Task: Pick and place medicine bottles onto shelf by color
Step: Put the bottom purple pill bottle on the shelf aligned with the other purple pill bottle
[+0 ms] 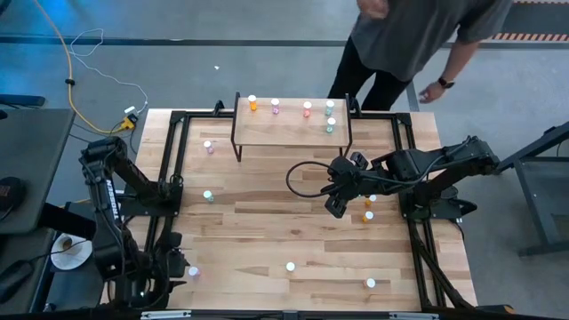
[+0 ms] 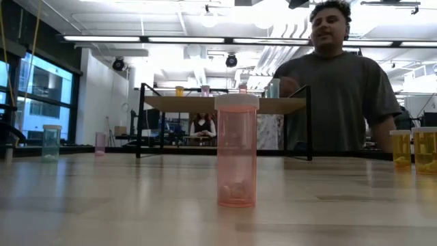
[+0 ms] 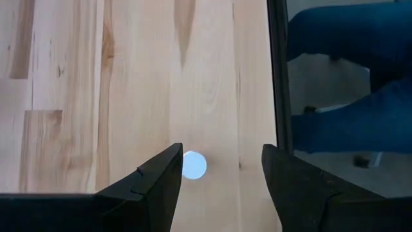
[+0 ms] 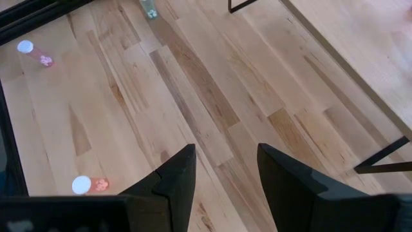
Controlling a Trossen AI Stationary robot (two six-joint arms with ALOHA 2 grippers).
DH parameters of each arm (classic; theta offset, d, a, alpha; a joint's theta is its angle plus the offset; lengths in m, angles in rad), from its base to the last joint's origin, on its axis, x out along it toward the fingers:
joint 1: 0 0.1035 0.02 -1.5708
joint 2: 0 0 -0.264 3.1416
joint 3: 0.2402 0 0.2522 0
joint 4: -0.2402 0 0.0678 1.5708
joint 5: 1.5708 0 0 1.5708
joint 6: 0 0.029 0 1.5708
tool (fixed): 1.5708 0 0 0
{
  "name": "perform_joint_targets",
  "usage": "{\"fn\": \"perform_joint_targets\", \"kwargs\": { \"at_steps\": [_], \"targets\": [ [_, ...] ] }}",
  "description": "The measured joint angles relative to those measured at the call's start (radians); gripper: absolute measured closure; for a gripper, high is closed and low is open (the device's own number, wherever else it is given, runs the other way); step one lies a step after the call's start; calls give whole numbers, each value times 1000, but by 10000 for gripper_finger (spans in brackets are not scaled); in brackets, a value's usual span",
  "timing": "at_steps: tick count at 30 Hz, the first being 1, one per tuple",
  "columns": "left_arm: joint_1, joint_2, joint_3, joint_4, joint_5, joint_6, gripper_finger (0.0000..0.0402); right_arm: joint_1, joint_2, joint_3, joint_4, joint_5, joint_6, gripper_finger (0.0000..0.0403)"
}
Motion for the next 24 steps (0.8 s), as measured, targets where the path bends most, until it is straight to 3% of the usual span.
{"fn": "perform_joint_targets", "kwargs": {
  "at_steps": [14,24],
  "targets": [
    [-28,20,0,4,-49,-45,200,0,0,0,0,0,0,245],
    [-10,140,0,3,23,-45,200,0,0,0,0,1,0,245]
  ]
}}
